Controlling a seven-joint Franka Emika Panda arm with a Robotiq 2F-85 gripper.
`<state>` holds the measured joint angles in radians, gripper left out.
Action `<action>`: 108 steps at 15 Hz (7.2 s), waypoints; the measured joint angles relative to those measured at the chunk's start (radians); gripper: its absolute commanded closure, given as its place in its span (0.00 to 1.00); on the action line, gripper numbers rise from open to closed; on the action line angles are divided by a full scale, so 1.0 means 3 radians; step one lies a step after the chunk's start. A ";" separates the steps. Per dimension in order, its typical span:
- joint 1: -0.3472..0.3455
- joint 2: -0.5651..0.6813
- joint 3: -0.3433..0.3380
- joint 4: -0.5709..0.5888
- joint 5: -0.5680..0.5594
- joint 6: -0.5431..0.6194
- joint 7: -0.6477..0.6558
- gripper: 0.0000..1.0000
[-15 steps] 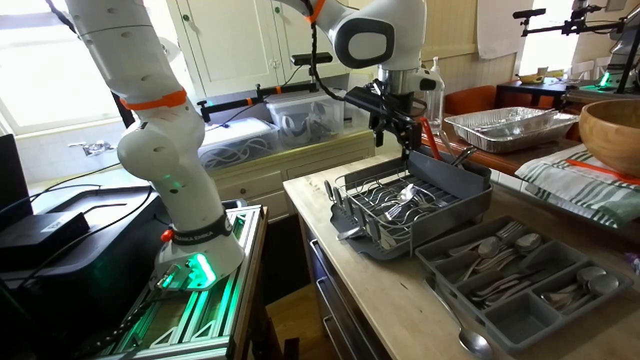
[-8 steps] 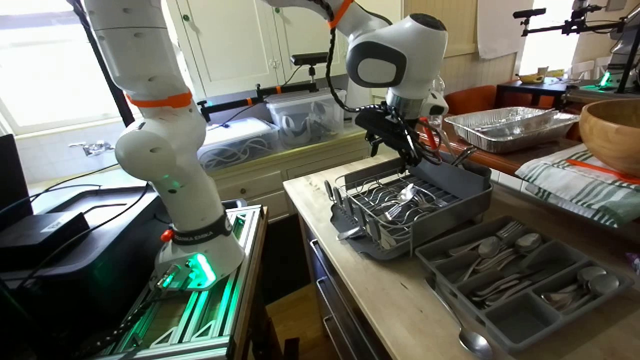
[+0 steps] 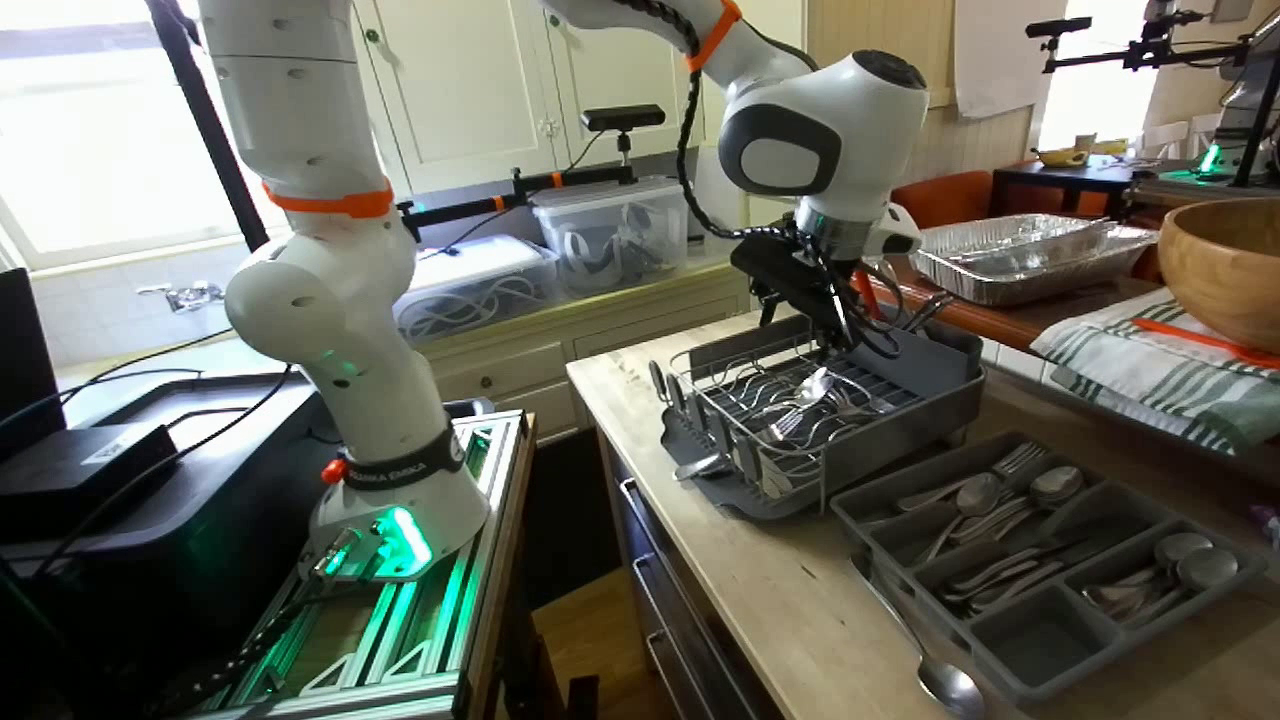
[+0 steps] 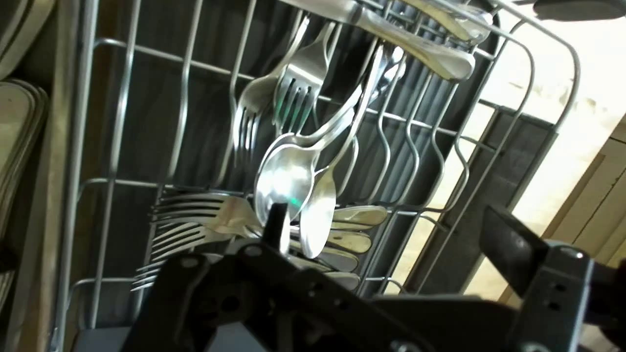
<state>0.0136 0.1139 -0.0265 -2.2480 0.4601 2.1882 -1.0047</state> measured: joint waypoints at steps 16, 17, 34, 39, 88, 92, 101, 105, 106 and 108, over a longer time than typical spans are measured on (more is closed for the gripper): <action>-0.0340 0.0851 0.0200 0.0853 0.0073 -0.0464 -0.0363 0.00; -0.0368 0.0898 0.0200 0.0906 0.0046 -0.0533 -0.0385 0.04; -0.0458 0.1139 0.0278 0.1145 -0.0035 -0.0639 -0.0383 1.00; -0.0481 0.1183 0.0265 0.1203 -0.0062 -0.0631 -0.0383 0.98; -0.1120 0.0940 -0.0038 0.2331 -0.0190 -0.1663 -0.0401 0.98; -0.1114 0.0999 -0.0016 0.2639 -0.0327 -0.1772 -0.0966 0.98; -0.0997 0.1281 0.0020 0.3069 -0.0541 -0.1667 -0.1293 0.98; -0.0980 0.1257 0.0029 0.3089 -0.0740 -0.1601 -0.1725 0.98; -0.0969 0.1250 0.0030 0.3090 -0.0804 -0.1560 -0.1849 0.98; -0.0940 0.1250 0.0034 0.3074 -0.0888 -0.1418 -0.2027 0.98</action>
<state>-0.2684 0.4888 -0.0161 -1.3258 0.1938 1.7628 -1.6129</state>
